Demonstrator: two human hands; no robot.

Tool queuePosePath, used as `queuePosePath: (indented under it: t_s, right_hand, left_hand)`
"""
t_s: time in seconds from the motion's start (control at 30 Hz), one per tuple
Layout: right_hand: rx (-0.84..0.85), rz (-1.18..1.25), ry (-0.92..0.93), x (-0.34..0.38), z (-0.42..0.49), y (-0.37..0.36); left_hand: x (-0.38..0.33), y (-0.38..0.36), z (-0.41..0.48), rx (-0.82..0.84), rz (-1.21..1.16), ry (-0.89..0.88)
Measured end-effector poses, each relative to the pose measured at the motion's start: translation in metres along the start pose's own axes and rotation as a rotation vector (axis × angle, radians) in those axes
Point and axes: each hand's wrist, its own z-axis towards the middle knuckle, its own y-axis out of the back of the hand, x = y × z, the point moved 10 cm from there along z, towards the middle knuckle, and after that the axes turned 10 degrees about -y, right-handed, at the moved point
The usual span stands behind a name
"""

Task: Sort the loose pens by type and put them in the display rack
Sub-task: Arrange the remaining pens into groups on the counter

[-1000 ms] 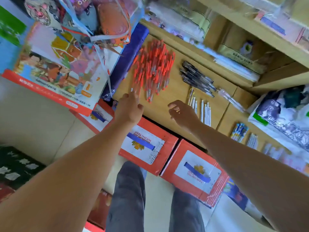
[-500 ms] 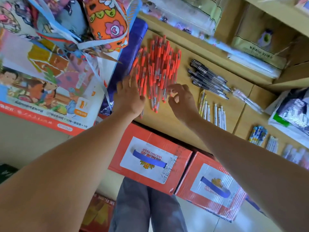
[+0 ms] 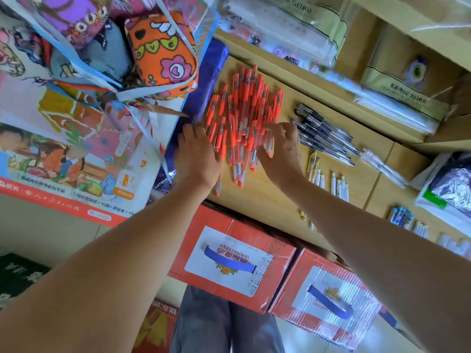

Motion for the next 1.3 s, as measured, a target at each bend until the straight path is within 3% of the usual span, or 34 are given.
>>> queuePosePath:
  t_s: [0.6,0.83,1.13,1.3]
  right_hand:
    - [0.03,0.01,-0.075,-0.018,0.002,-0.01]
    - [0.034,0.025,-0.078,-0.021,-0.001,-0.008]
    - [0.057,0.072,-0.083,-0.029,-0.006,-0.007]
    - [0.004,0.055,-0.173,-0.03,0.004,-0.006]
  left_hand:
    - [0.007,-0.02,-0.007,0.137,-0.076,0.1]
    - [0.005,-0.023,-0.006,0.163,0.079,0.057]
    - [0.005,-0.02,0.001,0.169,0.113,0.038]
    - [0.008,-0.018,0.003,0.137,0.077,0.013]
